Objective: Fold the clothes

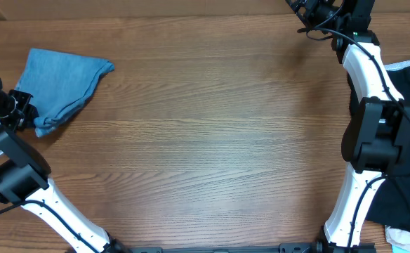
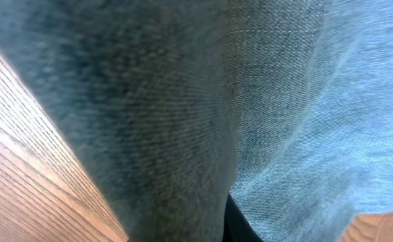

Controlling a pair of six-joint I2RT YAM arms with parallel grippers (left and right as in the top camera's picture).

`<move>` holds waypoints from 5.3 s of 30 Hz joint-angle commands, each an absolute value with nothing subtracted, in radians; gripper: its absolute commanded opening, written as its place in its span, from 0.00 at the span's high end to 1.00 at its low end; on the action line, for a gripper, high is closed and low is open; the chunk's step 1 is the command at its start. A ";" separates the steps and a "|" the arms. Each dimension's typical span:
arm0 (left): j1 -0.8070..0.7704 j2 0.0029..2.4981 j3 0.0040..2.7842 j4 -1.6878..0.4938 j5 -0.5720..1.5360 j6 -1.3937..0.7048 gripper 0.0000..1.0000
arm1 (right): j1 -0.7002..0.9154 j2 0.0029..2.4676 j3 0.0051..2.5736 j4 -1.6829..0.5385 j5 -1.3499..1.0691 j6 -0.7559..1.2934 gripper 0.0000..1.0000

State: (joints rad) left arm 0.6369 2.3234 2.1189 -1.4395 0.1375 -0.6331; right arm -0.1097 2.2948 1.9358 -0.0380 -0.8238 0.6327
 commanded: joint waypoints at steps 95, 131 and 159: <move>0.355 2.482 2.481 -1.294 0.088 -0.207 0.96 | -0.108 2.284 1.943 -0.033 -0.831 0.633 0.00; 0.317 1.973 2.523 -1.690 -0.114 -0.458 0.96 | -0.108 2.284 1.943 -0.033 -0.831 0.633 0.00; 0.580 1.812 1.164 -0.607 -0.179 -0.520 0.96 | -0.108 2.284 1.943 -0.033 -0.831 0.633 0.00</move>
